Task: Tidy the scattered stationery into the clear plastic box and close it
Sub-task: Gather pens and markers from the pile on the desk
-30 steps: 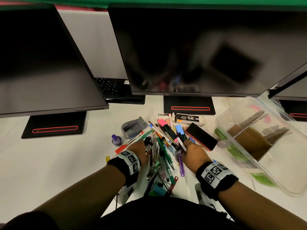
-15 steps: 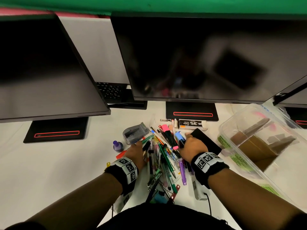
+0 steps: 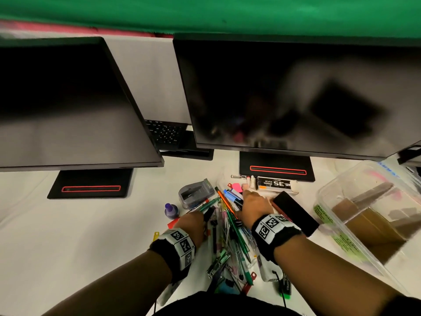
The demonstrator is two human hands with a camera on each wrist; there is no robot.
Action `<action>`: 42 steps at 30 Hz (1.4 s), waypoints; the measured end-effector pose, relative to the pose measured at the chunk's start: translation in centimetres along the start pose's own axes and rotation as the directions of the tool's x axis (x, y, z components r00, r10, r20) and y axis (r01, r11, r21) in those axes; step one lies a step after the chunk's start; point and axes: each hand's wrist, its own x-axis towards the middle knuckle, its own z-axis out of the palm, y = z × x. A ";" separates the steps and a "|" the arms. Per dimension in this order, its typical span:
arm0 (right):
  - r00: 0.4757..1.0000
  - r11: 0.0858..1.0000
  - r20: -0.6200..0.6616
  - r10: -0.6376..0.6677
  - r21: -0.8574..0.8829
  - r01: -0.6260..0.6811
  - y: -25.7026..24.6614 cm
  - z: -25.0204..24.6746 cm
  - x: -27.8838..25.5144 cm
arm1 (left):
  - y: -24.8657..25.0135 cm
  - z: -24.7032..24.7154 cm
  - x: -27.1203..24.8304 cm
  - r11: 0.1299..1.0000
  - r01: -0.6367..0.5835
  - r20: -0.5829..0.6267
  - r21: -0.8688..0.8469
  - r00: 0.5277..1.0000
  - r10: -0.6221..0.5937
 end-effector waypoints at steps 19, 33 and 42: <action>0.968 0.710 -0.001 0.250 0.680 -0.182 4.5 -2.0 -4.0 | 1.0 -0.5 -0.3 0.983 -0.133 0.006 0.129 0.991 0.133; 0.818 0.852 -0.428 0.385 0.505 -0.137 7.6 -9.9 -9.3 | 1.0 -0.7 0.2 0.947 -0.285 -0.120 -0.152 0.956 0.268; 0.907 0.880 -0.255 0.335 0.429 -0.204 9.9 -9.0 -12.1 | 1.0 -1.0 0.0 0.941 -0.244 -0.116 -0.235 0.968 0.222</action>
